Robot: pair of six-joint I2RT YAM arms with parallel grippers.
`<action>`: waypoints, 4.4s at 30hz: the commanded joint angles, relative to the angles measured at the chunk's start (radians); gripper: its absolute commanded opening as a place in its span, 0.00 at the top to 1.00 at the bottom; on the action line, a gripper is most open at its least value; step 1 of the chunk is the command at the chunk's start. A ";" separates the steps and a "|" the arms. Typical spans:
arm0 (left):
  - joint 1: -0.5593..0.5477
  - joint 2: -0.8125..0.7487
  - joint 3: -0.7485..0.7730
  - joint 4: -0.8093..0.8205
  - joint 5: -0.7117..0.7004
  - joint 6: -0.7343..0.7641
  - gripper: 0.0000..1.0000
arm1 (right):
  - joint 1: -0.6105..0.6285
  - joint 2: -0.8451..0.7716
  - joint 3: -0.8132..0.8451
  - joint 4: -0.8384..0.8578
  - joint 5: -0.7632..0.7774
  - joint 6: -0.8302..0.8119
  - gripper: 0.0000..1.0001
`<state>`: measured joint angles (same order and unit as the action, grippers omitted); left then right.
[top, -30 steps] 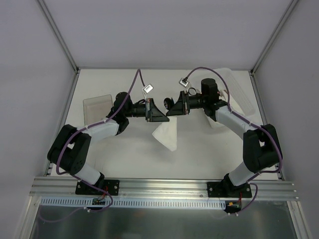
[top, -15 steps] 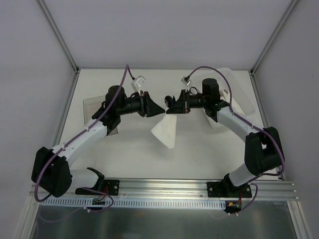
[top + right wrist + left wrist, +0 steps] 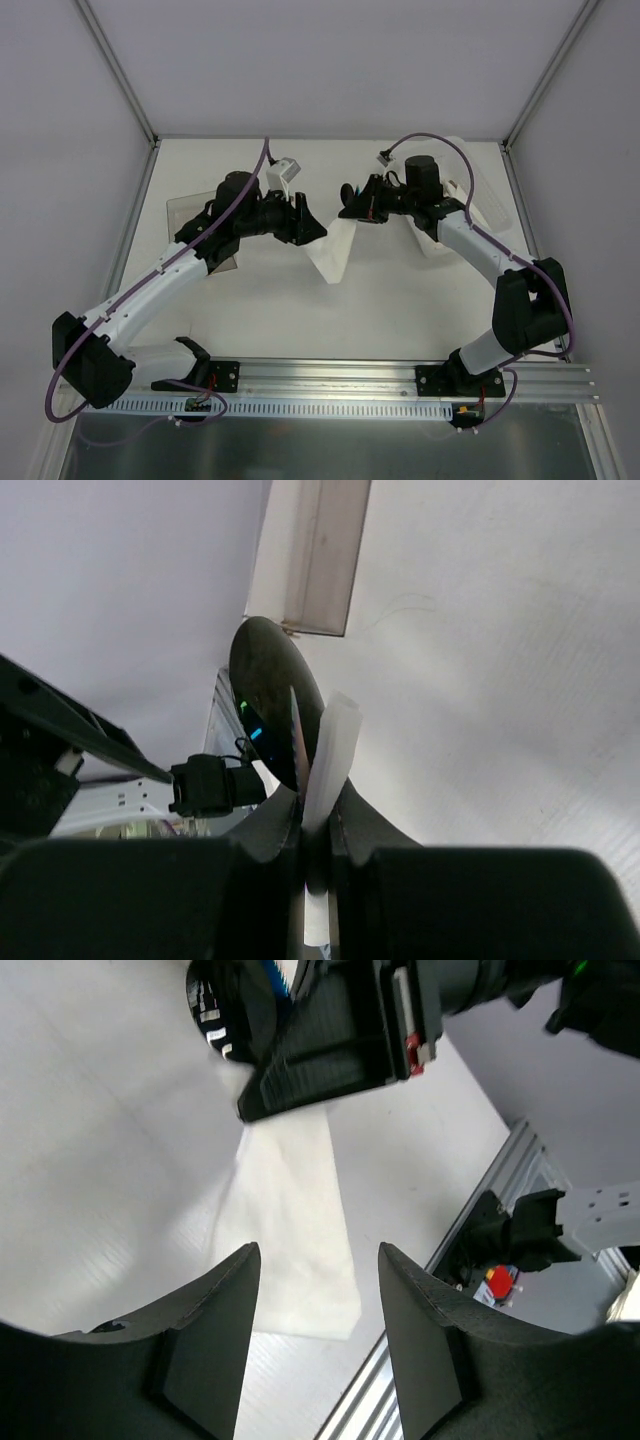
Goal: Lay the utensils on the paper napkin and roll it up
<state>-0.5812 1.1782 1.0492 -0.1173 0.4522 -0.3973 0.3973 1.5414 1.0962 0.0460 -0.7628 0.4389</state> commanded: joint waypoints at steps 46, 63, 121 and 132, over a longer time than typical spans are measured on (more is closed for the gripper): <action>-0.045 0.229 0.055 -0.050 0.069 -0.138 0.48 | -0.003 -0.063 0.057 0.227 -0.062 0.268 1.00; -0.011 0.196 -0.001 0.013 0.149 -0.204 0.47 | -0.034 -0.056 0.051 0.407 -0.101 0.389 1.00; -0.003 0.132 -0.241 0.590 0.304 -0.462 1.00 | -0.003 -0.050 0.091 0.387 -0.155 0.308 0.96; 0.050 0.038 -0.282 0.735 0.252 -0.448 1.00 | -0.017 -0.101 0.088 0.328 -0.171 0.279 0.27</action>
<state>-0.5472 1.2713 0.7689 0.4664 0.7284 -0.8444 0.3878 1.5105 1.1667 0.3496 -0.9020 0.7296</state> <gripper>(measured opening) 0.201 0.714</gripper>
